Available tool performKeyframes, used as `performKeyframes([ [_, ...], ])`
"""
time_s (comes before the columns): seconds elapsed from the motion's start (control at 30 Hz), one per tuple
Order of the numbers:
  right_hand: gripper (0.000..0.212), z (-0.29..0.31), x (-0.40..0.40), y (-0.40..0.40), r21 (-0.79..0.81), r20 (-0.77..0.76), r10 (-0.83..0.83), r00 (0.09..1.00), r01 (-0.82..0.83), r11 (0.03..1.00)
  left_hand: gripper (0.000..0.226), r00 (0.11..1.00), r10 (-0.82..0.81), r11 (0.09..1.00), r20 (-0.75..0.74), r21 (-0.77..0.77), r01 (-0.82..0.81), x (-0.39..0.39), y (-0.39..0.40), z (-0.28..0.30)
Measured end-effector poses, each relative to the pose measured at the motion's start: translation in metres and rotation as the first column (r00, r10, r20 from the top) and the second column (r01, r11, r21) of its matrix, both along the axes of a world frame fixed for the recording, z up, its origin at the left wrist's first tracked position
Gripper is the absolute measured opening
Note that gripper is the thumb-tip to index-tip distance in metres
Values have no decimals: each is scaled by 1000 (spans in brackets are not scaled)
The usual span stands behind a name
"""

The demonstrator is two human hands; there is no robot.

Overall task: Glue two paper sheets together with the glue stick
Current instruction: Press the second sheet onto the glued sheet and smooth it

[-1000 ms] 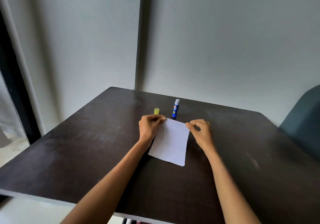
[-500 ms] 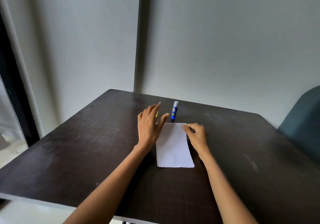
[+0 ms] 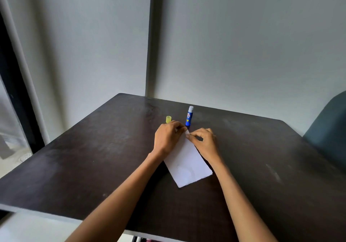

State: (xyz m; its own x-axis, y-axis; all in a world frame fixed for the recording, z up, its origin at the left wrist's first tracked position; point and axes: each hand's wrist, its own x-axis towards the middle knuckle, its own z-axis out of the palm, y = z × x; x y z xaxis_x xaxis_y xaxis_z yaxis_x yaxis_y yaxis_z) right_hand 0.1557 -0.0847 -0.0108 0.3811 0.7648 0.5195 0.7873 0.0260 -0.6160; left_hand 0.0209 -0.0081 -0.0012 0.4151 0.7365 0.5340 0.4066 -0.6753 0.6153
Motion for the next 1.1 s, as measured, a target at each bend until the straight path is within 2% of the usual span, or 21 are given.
performKeyframes([
  [0.1,9,4,6,-5,-103,-71,44,997,-51,993,14,991,67,992,119,-117,-53,-8,5,0],
  [0.2,5,6,13,-14,-213,-131,73,989,-100,972,12,935,150,966,321,-250,-69,-20,13,0],
  [0.3,6,6,16,-20,-286,-176,80,981,-129,950,13,890,231,940,392,-327,-100,-27,19,-3],
  [0.43,8,7,17,-25,-206,-276,56,960,-116,972,13,851,290,918,437,-379,-119,-30,20,-4],
  [0.53,25,7,14,-25,-160,-434,51,900,-133,978,13,824,314,915,471,-381,-131,-31,20,0],
  [0.6,36,5,11,-24,-184,-441,66,895,-162,969,13,805,326,916,497,-376,-139,-31,19,2],
  [0.7,40,2,10,-20,-174,-427,68,901,-156,972,14,783,365,901,504,-404,-160,-29,17,2],
  [0.77,40,0,10,-18,-169,-409,56,911,-136,976,14,822,387,908,418,-327,-261,-27,16,3],
  [0.83,38,-1,7,-15,-184,-359,64,931,-138,973,30,887,353,935,299,-67,-349,-23,12,5],
  [0.93,30,-5,3,-10,-203,-248,101,963,-153,967,40,972,145,928,185,316,-199,-10,1,9],
  [0.97,25,-5,3,-9,-201,-212,112,971,-155,967,38,990,79,922,114,368,-116,-5,-2,9],
  [1.03,18,-6,2,-9,-192,-181,129,975,-163,968,31,997,-56,934,-46,351,69,1,-6,6],
  [1.1,15,-6,4,-8,-201,-178,120,977,-156,967,25,978,-135,928,-161,325,182,4,-3,0],
])
